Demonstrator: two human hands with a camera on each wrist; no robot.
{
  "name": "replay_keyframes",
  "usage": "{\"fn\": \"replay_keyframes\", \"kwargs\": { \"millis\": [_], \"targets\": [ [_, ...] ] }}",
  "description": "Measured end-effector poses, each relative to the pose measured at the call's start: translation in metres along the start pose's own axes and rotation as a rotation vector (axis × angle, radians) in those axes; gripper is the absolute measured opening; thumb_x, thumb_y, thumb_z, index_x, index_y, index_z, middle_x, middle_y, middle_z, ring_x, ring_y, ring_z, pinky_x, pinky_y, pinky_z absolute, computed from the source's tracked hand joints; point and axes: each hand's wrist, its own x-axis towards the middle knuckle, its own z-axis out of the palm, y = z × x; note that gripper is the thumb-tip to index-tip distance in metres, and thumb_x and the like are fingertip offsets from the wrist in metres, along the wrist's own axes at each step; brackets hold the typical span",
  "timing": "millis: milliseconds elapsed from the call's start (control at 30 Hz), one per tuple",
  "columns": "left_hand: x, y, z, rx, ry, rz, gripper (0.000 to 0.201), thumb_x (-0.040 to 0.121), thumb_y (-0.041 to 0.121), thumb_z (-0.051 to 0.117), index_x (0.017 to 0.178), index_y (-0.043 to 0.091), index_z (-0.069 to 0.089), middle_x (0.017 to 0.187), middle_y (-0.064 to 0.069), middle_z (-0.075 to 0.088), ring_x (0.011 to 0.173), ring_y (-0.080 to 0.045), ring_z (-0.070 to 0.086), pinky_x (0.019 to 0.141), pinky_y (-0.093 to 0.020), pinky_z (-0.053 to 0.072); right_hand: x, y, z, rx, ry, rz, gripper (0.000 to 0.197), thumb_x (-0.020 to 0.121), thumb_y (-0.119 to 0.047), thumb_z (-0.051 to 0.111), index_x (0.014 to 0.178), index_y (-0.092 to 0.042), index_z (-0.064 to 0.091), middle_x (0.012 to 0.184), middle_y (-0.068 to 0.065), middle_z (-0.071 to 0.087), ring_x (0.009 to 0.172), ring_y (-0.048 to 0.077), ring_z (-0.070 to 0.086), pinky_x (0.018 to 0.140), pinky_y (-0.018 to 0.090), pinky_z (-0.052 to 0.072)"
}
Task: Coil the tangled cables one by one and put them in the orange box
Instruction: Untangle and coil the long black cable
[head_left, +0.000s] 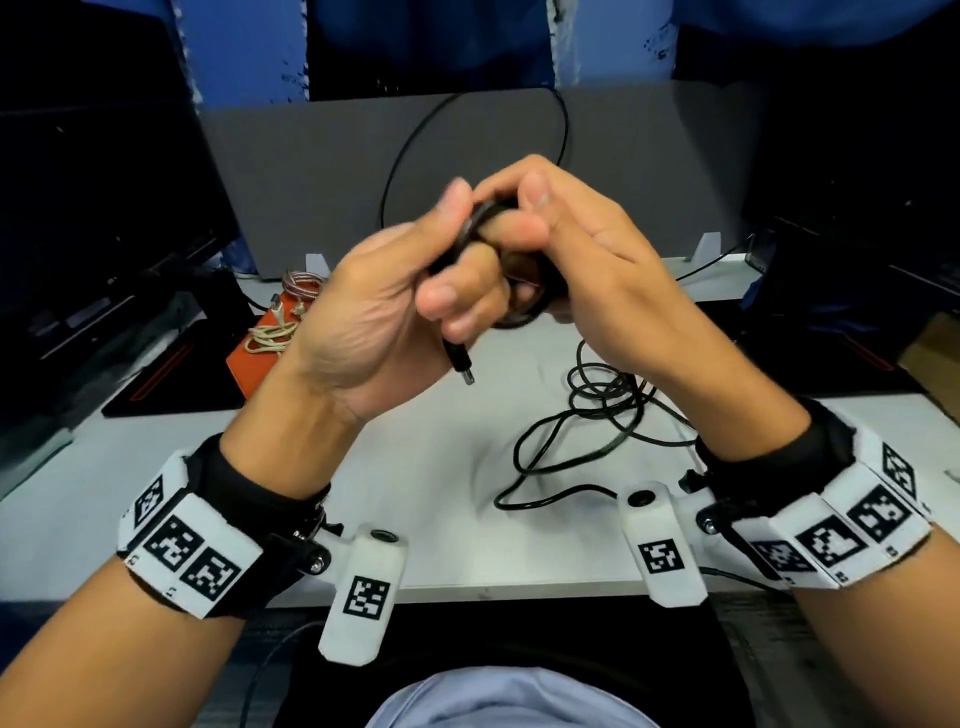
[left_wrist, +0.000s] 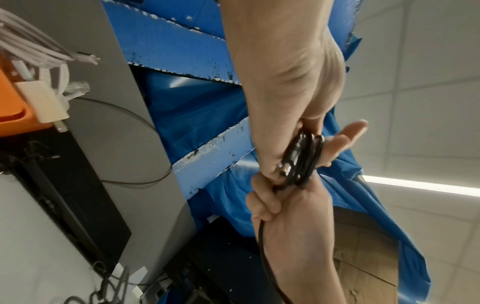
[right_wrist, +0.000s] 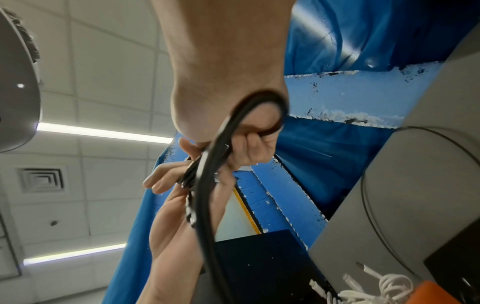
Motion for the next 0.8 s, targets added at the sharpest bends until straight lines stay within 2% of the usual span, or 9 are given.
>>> {"fn": "replay_keyframes", "kwargs": {
  "millis": [100,167,233,333,400,500,633,700,800],
  "targets": [
    [0.003,0.015,-0.006,-0.120,0.076,0.133,0.055,0.112,0.031,0.021,0.117,-0.002,0.064,0.052,0.010,0.054,0.052,-0.003,0.049,0.094,-0.023,0.044,0.003,0.006,0.001,0.004,0.002,0.095,0.028,0.114,-0.025,0.033,0.128,-0.020,0.057,0.067,-0.006,0.045,0.046,0.003,0.041,0.044,0.015,0.033],
    [0.002,0.028,-0.014,-0.214,0.137,0.235,0.051,0.113,0.029,0.023,0.123,-0.006,0.057,0.060,0.008,0.056,0.058,-0.006,0.051,0.094,-0.025,0.045,0.004,0.012,0.001,-0.087,-0.084,0.192,0.039,0.113,-0.023,0.038,0.148,-0.037,0.047,0.071,0.003,0.051,0.043,0.005,0.045,0.040,0.023,0.041],
    [0.000,0.032,-0.022,-0.152,0.295,0.302,0.043,0.113,0.023,0.031,0.122,-0.008,0.060,0.070,0.005,0.057,0.063,-0.007,0.052,0.092,-0.026,0.047,0.001,0.016,0.005,-0.192,-0.256,0.307,0.053,0.111,-0.024,0.043,0.157,-0.046,0.031,0.077,0.005,0.056,0.042,0.005,0.051,0.042,0.029,0.049],
    [0.003,0.019,-0.024,0.304,0.527,0.350,0.034,0.111,0.016,0.039,0.100,0.006,0.070,0.090,-0.001,0.062,0.069,-0.009,0.056,0.085,-0.027,0.048,-0.006,0.009,0.014,-0.158,-0.494,0.356,0.041,0.109,-0.019,0.051,0.149,-0.025,0.043,0.073,0.006,0.057,0.043,0.010,0.051,0.046,0.030,0.050],
    [0.005,0.007,-0.021,0.772,0.562,0.356,0.027,0.110,0.018,0.039,0.105,0.014,0.065,0.086,0.006,0.069,0.074,-0.011,0.062,0.083,-0.028,0.050,-0.006,0.004,0.015,-0.126,-0.518,0.352,0.026,0.105,-0.013,0.056,0.129,-0.005,0.051,0.072,0.003,0.064,0.051,0.018,0.059,0.050,0.030,0.052],
    [0.005,-0.001,-0.019,1.283,0.461,0.325,0.025,0.111,0.023,0.038,0.124,0.012,0.055,0.090,0.010,0.074,0.078,-0.012,0.067,0.081,-0.034,0.054,-0.004,0.000,0.003,-0.085,-0.560,0.357,0.025,0.101,-0.003,0.056,0.120,0.013,0.051,0.077,0.005,0.075,0.070,0.023,0.072,0.074,0.045,0.062],
    [-0.002,0.005,-0.016,1.742,0.261,0.035,0.034,0.106,0.039,0.034,0.097,0.013,0.054,0.078,0.009,0.066,0.076,-0.023,0.062,0.078,-0.050,0.048,-0.004,-0.003,-0.018,-0.164,-0.608,0.344,0.012,0.103,0.001,0.053,0.110,0.005,0.062,0.076,0.008,0.074,0.070,0.018,0.072,0.071,0.031,0.057],
    [-0.004,0.010,-0.015,1.744,0.125,-0.164,0.038,0.101,0.048,0.034,0.082,0.018,0.048,0.073,0.007,0.059,0.071,-0.020,0.056,0.072,-0.048,0.047,-0.003,-0.004,-0.027,-0.265,-0.615,0.328,0.012,0.104,-0.005,0.054,0.106,-0.007,0.067,0.074,0.005,0.071,0.068,0.021,0.072,0.067,0.033,0.058],
    [-0.010,0.017,-0.017,1.317,-0.114,-0.388,0.044,0.100,0.053,0.040,0.074,0.021,0.054,0.061,0.013,0.050,0.057,-0.009,0.045,0.068,-0.040,0.047,-0.001,-0.006,-0.039,-0.456,-0.621,0.292,0.013,0.104,-0.017,0.058,0.100,-0.019,0.070,0.071,0.000,0.067,0.064,0.019,0.070,0.072,0.046,0.058]
  ]
}}
